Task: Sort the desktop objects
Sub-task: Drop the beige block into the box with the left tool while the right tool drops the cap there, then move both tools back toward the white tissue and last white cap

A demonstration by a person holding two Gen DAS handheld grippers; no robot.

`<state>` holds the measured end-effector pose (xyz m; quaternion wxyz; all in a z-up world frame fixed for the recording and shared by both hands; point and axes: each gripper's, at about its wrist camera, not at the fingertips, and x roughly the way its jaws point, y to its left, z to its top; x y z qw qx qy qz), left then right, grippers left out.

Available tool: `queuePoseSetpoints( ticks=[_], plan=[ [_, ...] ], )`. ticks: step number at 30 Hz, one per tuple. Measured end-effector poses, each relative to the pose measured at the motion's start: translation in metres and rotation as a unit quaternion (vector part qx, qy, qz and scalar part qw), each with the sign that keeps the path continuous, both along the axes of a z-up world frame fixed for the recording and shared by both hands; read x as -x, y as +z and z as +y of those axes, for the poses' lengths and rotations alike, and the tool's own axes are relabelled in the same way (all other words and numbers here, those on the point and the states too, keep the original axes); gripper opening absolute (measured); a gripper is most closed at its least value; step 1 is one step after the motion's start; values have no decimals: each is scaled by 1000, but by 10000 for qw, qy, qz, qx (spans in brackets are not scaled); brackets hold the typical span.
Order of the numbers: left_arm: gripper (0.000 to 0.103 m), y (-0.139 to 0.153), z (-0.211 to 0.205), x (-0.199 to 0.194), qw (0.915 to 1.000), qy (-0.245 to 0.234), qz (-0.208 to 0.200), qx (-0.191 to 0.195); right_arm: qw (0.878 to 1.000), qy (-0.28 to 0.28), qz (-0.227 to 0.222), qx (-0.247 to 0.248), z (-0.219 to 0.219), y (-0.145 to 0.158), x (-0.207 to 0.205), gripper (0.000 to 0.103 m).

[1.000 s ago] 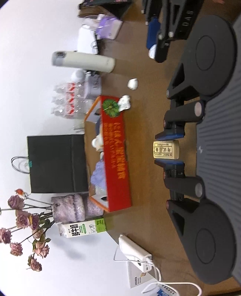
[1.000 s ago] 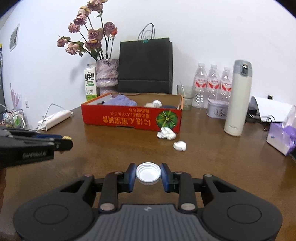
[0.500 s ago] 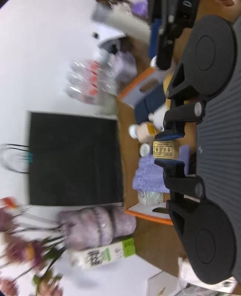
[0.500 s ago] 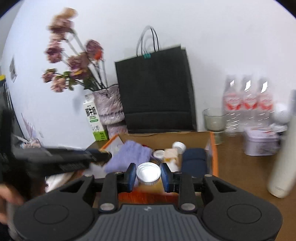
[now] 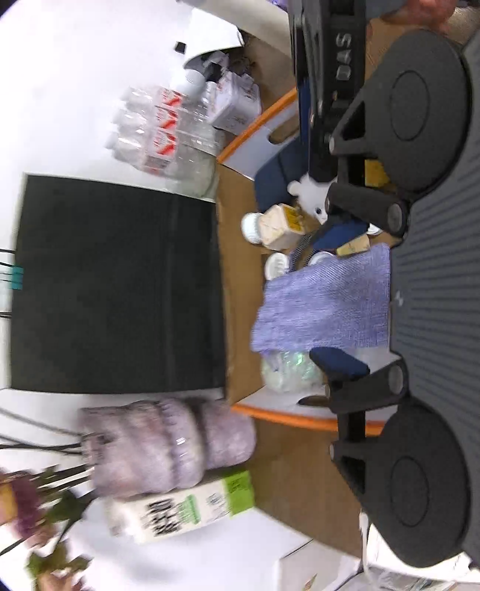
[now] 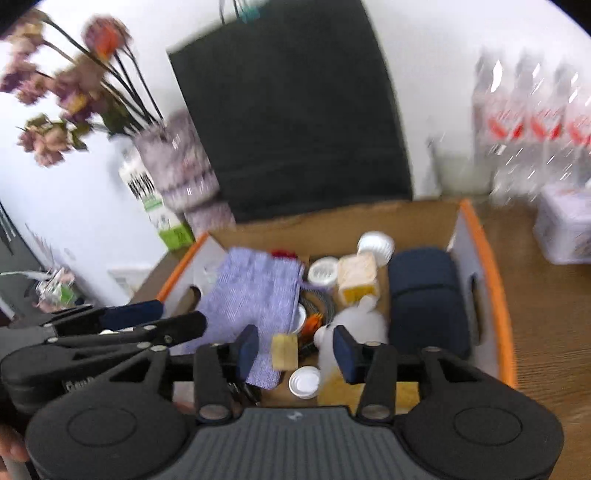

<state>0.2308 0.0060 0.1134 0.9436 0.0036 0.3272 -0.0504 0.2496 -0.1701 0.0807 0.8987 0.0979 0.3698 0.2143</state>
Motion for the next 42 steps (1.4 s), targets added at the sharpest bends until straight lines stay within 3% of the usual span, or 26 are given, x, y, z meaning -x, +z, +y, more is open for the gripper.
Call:
queuePoseSetpoints(
  ticks=[4,5,9,14,18,22,26,30,42],
  plan=[
    [77,15,-5,43,9994,33,-301,175,9971,-149,-648,365,-14,18,58,64],
    [81,13,-4,58,9990,77,-353,256,9956,-183,-762,504,-16,18,70,67],
    [81,-18,-17,115,9995,123,-202,224,9900,-27,-1119,864,-37,-4,126,77],
    [81,-60,-47,167,9997,148,82,-187,9904,587,-919,843,-53,-44,163,84],
    [81,-88,-65,194,9984,212,255,-454,9912,656,-934,672,-59,-59,177,89],
    [81,-96,-74,215,9983,231,117,-528,9896,700,-968,799,-58,-64,193,95],
    [81,-105,-77,223,9972,350,170,-634,9846,503,-1269,1095,-56,-74,213,99],
    [82,-105,-70,220,9975,514,268,-411,9880,426,-1162,924,-62,-75,211,99],
    [83,-105,-60,202,9970,635,355,-272,9897,156,-1111,891,-70,-79,206,96]
  ],
)
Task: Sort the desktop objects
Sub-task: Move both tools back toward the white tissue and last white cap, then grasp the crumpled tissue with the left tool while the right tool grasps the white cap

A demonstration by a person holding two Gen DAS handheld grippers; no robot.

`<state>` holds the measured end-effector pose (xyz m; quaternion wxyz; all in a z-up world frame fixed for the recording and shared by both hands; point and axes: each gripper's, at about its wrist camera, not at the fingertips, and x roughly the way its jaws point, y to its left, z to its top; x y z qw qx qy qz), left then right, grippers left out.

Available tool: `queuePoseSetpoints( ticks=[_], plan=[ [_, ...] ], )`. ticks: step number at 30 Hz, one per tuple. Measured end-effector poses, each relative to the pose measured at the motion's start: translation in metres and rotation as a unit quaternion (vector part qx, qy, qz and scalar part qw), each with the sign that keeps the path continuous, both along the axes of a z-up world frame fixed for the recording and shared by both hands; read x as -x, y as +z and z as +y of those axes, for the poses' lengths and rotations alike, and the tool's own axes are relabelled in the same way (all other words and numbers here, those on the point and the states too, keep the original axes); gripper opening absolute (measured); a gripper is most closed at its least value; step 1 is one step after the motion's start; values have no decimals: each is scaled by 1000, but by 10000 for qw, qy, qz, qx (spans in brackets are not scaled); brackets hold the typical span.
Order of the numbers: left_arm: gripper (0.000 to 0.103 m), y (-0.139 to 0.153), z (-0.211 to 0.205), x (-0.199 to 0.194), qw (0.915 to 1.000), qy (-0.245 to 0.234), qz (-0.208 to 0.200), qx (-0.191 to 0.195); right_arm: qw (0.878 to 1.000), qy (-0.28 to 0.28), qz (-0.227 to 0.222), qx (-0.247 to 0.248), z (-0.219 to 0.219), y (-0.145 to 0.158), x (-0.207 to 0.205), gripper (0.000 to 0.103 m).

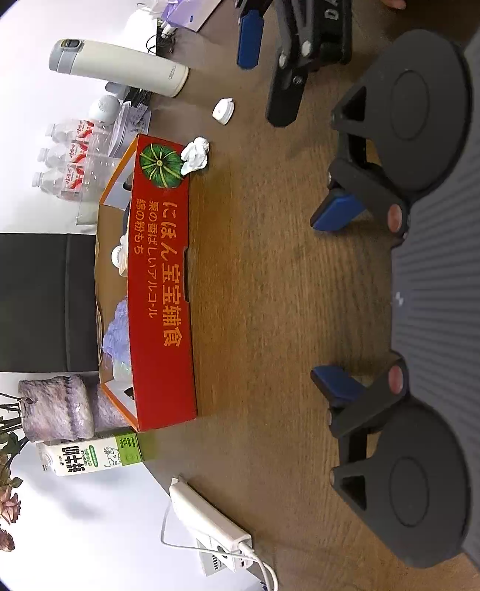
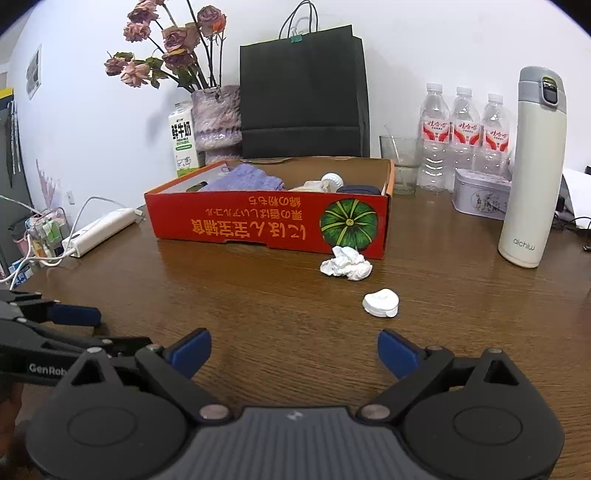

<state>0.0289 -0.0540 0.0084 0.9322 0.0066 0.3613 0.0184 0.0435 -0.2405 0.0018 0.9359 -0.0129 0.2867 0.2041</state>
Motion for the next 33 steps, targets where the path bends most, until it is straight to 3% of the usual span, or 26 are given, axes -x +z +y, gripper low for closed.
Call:
queuePoseSetpoints(
  ticks=[7,10,11,18,21,22,27,33],
  plan=[
    [83,2,-4,-10,9997,-206,-41,80,9992,-385,29,43,-11,1,-7,91],
    [83,2,-4,-18,9996,-273,-38,111,9987,-419,77,283,-18,1,-11,72],
    [83,2,-4,-22,9994,-307,-27,124,9985,-394,65,369,-21,2,-13,70],
    [79,8,-18,-52,9974,-683,-154,175,9983,-187,98,542,-24,-1,-52,65],
    [78,10,-28,-68,9956,-883,-149,288,9973,-173,321,645,-22,-6,-77,28],
    [78,11,-32,-73,9945,-979,-178,322,9972,-232,331,634,-22,-6,-80,25],
    [77,3,-58,-97,9905,-1339,-111,289,9973,-478,82,544,-34,-2,-76,25],
    [82,3,-82,-128,9853,-1499,128,813,9942,-1020,-128,330,-63,1,-72,25]
  ],
)
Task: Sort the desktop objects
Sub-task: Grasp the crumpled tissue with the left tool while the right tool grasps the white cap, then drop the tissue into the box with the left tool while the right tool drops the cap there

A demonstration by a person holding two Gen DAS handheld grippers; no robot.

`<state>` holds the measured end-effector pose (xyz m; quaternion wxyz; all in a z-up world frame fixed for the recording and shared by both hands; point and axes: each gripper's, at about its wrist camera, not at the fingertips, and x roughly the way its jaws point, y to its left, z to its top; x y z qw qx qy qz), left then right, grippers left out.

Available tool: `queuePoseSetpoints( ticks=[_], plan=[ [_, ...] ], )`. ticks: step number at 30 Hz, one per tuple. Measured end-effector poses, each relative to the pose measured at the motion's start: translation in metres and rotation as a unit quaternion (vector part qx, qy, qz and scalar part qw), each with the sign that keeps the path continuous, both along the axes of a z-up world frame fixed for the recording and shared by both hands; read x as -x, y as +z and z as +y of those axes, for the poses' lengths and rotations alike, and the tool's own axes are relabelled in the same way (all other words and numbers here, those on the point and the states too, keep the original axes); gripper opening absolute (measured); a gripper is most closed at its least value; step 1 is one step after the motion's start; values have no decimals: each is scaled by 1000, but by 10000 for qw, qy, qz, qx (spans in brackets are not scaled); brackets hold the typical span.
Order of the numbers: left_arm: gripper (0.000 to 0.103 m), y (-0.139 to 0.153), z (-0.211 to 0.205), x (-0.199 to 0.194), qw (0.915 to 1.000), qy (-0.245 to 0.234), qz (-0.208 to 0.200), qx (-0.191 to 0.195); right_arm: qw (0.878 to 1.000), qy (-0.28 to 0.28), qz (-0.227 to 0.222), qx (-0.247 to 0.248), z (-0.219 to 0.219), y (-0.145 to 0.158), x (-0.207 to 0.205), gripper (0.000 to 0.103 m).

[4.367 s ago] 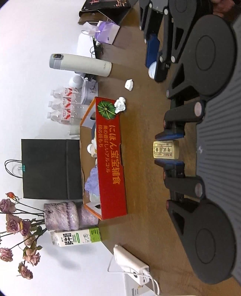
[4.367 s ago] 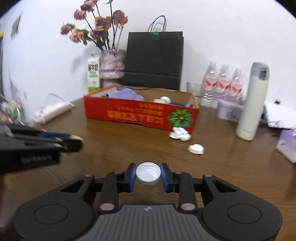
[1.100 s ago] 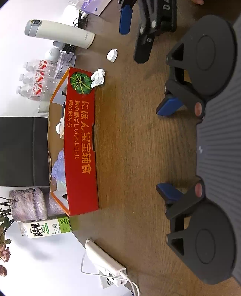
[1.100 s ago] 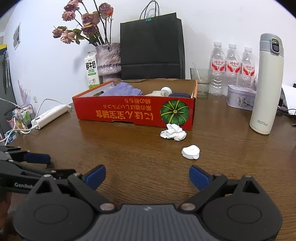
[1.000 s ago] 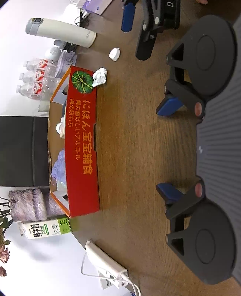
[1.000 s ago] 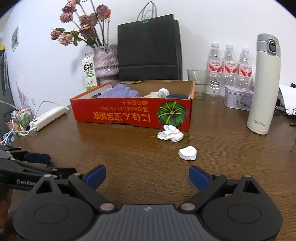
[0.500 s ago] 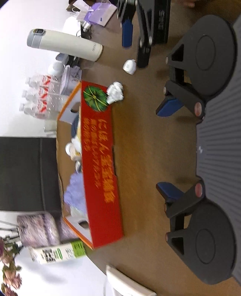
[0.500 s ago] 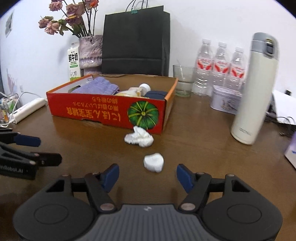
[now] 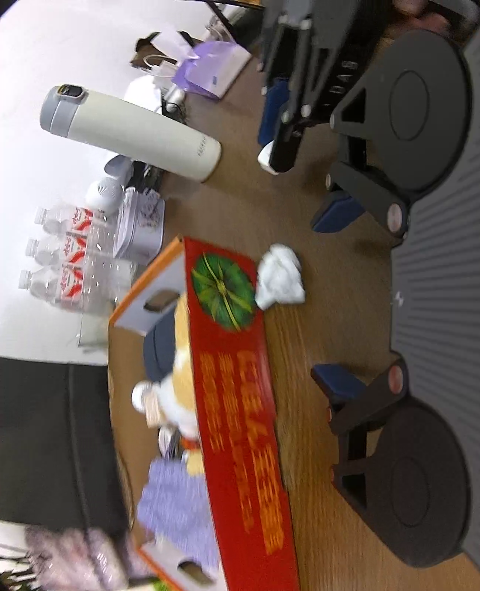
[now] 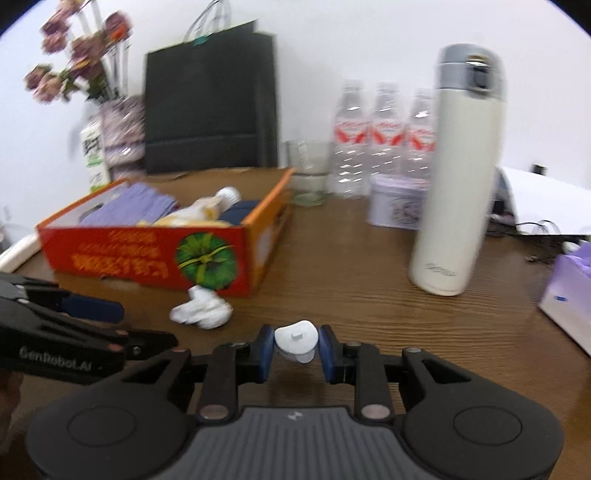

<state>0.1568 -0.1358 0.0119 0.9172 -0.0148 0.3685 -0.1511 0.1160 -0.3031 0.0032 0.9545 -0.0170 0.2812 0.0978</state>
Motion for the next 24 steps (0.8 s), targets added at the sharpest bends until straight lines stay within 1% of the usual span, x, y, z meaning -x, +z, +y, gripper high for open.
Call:
queuePoseSetpoints(
  ticks=[1,3,5,6,7,8,9,10,11,13,15,17,21,24],
  plan=[
    [83,0,-6,-5,10000,-3,-6,10,9999,-104,-106,46,-3,0,2,25],
    [83,-1,-19,-15,9999,52,-45,-111,9989,-222,-351,219,-7,-1,7,25],
    [82,-4,-32,-23,9990,218,-94,-378,9976,-338,-485,350,-8,-2,8,25],
    [78,-6,-38,-24,9978,337,-119,-551,9976,-338,-497,335,-9,-2,8,25],
    [77,-9,-43,-23,9965,414,-179,-705,9977,-323,-506,321,-9,-1,7,25],
    [67,-10,-46,-20,9954,442,-336,-783,9977,-302,-519,309,-9,0,7,25],
    [51,-10,-48,-18,9956,402,-402,-745,9979,-270,-512,289,-8,1,7,25],
    [41,-10,-49,-17,9961,386,-413,-675,9983,-207,-489,223,-8,1,7,25],
    [25,-9,-49,-15,9960,396,-431,-679,9987,-156,-455,158,-7,1,7,25],
    [25,-8,-51,-13,9953,420,-452,-752,9993,-76,-361,58,-5,-1,7,25],
    [24,-8,-48,-8,9956,445,-452,-696,9995,-56,-289,58,-1,-3,8,25],
    [23,-7,-44,-1,9954,527,-460,-654,9995,-5,-310,50,1,-3,11,25],
    [23,0,-26,19,9944,768,-494,-540,9996,21,-294,40,3,-2,12,25],
    [22,10,-11,36,9925,903,-559,-605,9994,77,-339,76,6,0,15,25]
  ],
)
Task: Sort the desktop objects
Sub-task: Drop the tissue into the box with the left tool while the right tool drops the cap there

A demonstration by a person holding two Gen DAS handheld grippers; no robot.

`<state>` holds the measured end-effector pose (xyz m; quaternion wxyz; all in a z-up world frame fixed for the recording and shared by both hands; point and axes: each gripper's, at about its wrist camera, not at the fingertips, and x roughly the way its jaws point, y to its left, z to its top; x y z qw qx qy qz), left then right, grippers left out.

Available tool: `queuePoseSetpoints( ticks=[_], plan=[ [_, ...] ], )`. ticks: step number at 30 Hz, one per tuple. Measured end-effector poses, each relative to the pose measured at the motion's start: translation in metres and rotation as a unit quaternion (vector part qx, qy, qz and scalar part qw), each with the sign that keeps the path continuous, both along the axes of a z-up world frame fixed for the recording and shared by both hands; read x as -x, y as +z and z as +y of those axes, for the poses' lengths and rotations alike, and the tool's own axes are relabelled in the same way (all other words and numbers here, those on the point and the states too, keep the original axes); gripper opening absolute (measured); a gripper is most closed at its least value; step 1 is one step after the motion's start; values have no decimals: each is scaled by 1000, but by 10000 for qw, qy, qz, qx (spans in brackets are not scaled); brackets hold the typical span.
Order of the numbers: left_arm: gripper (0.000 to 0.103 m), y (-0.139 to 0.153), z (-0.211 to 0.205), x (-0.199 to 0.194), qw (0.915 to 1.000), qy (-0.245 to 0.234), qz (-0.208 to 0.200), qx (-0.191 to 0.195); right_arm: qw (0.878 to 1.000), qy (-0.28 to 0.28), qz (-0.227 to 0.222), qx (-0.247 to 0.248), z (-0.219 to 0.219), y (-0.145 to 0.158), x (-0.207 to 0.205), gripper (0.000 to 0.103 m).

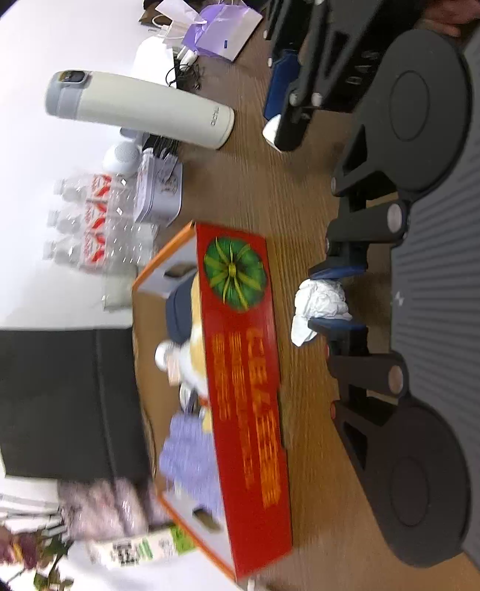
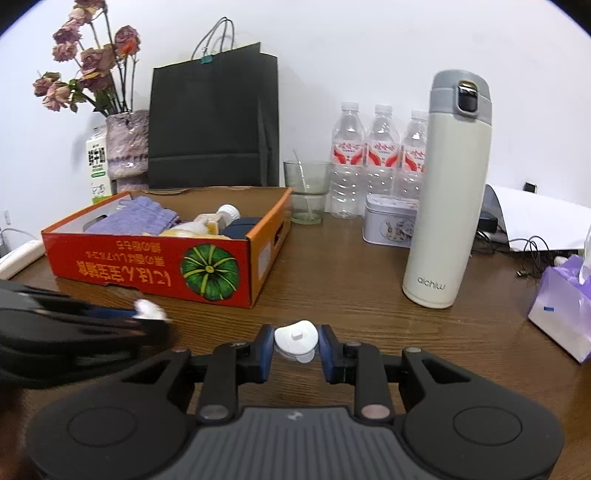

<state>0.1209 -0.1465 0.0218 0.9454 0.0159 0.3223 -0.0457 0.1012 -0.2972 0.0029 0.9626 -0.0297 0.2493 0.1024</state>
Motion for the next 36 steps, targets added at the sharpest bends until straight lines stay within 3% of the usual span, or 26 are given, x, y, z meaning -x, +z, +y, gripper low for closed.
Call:
queuePoseSetpoints(
  ticks=[5,13,20,24,28,32,36],
  plan=[
    [22,23,31,35,9997,193,-137,2,9999,1,-101,136,3,2,4,25],
    [22,44,99,97,9969,571,-357,411,9997,157,-47,160,11,0,6,25],
    [22,55,121,113,9965,357,-499,559,9989,274,-196,-317,29,25,51,25],
    [22,81,131,83,9949,60,-703,716,9961,711,-219,-480,51,49,50,25],
    [23,114,142,29,9923,-194,-875,855,9940,849,-347,-603,64,87,15,25],
    [23,124,148,-48,9926,-235,-566,1050,9940,880,-160,-635,76,115,-57,25],
    [23,101,146,-120,9959,-98,-122,891,9963,608,342,-507,93,111,-146,25]
  ],
)
